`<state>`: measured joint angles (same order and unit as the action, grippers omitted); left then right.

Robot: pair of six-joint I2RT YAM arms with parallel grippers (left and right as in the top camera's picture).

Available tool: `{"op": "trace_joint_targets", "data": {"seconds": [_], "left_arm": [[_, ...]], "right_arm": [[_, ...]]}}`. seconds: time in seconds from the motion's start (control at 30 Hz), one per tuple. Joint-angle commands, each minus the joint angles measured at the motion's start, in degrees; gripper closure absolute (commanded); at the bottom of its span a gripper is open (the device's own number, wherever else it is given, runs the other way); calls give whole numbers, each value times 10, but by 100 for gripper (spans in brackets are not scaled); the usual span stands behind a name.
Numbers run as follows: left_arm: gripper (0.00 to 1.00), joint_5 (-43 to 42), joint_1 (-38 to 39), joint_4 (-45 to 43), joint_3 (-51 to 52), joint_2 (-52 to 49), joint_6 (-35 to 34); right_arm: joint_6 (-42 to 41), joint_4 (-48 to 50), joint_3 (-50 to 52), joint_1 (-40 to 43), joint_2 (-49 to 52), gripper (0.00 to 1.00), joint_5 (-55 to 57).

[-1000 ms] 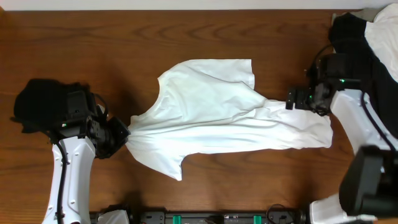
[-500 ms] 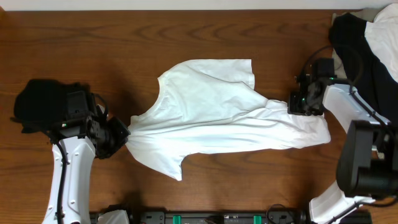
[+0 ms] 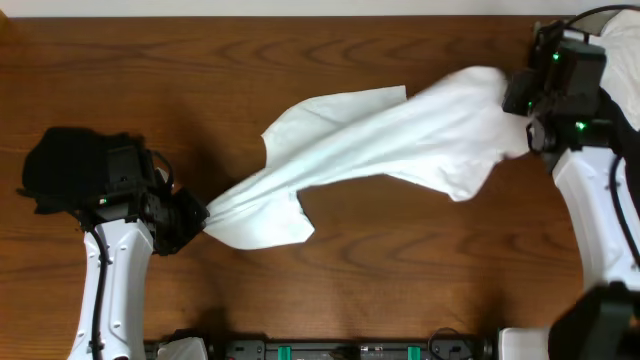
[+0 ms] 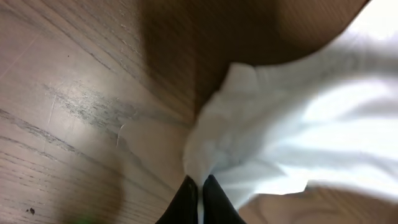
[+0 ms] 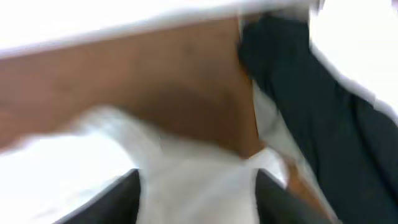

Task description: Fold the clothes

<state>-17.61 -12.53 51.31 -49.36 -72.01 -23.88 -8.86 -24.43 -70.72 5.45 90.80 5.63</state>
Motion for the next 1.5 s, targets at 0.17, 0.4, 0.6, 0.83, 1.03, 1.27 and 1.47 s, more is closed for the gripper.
{"op": "trace_joint_targets", "data": {"seconds": [0.17, 0.4, 0.6, 0.83, 1.03, 1.27, 1.47], "left_arm": [[94, 8, 1, 5, -5, 0, 10], [94, 8, 1, 4, -5, 0, 10], [94, 8, 1, 2, -5, 0, 10], [93, 8, 1, 3, -5, 0, 10], [93, 8, 1, 3, -5, 0, 10], [93, 8, 1, 3, -5, 0, 14], [93, 8, 1, 3, -5, 0, 14]], "right_arm": [[-33, -129, 11, 5, 42, 27, 32], [40, -229, 12, -4, 26, 31, -85], [109, -262, 59, -50, 26, 32, -122], [80, -184, 144, -93, 26, 33, -83], [46, -154, 180, -93, 26, 33, -39], [46, -97, 208, -93, 26, 33, -70], [46, -59, 220, -93, 26, 34, -72]]}}
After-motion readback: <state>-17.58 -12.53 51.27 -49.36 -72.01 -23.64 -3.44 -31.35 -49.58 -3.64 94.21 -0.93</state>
